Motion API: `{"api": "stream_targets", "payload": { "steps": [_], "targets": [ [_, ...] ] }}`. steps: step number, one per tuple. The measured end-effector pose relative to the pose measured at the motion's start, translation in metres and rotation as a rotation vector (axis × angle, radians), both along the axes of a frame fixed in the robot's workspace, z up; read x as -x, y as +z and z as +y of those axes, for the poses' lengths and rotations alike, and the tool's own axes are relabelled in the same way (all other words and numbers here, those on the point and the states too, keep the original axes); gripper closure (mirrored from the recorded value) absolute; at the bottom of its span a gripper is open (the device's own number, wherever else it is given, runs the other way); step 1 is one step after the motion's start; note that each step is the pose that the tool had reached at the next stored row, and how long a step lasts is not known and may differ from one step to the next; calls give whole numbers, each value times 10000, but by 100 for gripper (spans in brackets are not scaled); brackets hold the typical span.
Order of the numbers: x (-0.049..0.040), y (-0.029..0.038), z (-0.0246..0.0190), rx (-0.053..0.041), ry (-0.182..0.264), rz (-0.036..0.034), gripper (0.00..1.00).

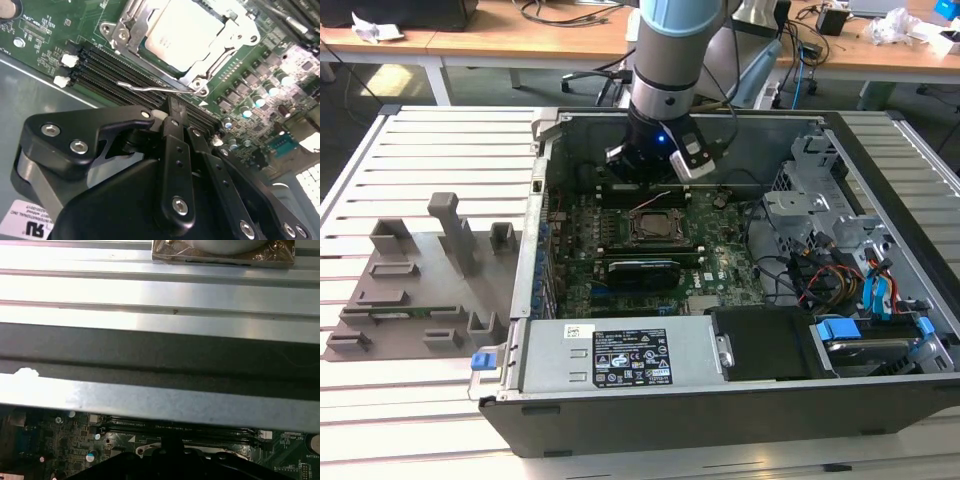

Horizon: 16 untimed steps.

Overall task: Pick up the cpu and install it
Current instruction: 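Install the first cpu locking lever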

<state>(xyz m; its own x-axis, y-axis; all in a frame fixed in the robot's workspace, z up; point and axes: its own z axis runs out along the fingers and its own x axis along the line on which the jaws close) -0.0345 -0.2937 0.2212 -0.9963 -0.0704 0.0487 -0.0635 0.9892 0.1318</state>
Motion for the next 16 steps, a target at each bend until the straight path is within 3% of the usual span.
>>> {"api": "stream_targets", "payload": {
  "steps": [10,14,16],
  "targets": [
    [-102,-11,-41,7,1,11,89],
    [-169,-47,-42,13,2,47,89],
    [-212,-89,-41,72,1,66,89]
  ]
}}
